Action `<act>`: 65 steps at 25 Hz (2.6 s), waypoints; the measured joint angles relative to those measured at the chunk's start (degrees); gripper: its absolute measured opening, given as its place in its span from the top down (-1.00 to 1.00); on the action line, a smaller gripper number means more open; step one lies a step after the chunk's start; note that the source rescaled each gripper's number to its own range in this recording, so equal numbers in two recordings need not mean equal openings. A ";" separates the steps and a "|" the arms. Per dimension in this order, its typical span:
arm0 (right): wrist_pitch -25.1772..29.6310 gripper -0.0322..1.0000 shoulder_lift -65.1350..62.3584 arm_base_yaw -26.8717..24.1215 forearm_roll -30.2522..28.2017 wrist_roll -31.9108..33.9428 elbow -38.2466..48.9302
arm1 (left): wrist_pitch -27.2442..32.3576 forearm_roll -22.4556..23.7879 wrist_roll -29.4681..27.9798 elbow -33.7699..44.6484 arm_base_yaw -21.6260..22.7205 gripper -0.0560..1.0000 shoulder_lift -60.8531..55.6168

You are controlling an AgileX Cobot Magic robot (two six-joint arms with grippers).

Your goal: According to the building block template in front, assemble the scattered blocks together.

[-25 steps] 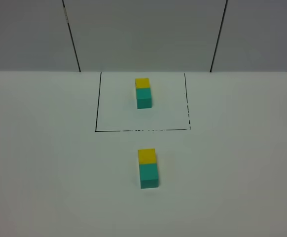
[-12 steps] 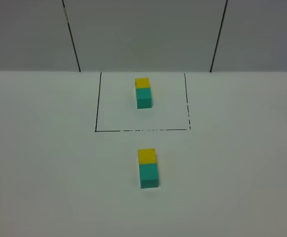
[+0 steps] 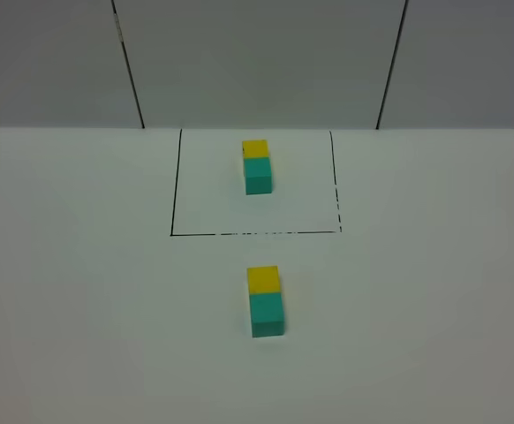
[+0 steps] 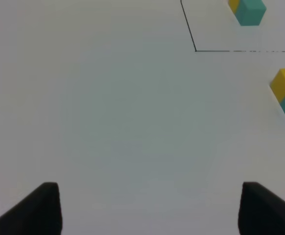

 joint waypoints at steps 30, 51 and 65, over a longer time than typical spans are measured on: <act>-0.05 -0.08 0.00 -0.61 0.29 0.00 0.00 | 0.00 0.00 0.00 0.00 0.00 -0.32 0.00; -0.05 -0.08 0.00 -0.61 -0.53 -0.67 0.00 | 0.00 0.00 0.00 0.00 0.00 -0.32 0.00; -0.42 -0.08 0.00 -0.61 1.15 -5.96 0.00 | 0.00 0.00 0.00 0.00 0.00 -0.32 0.00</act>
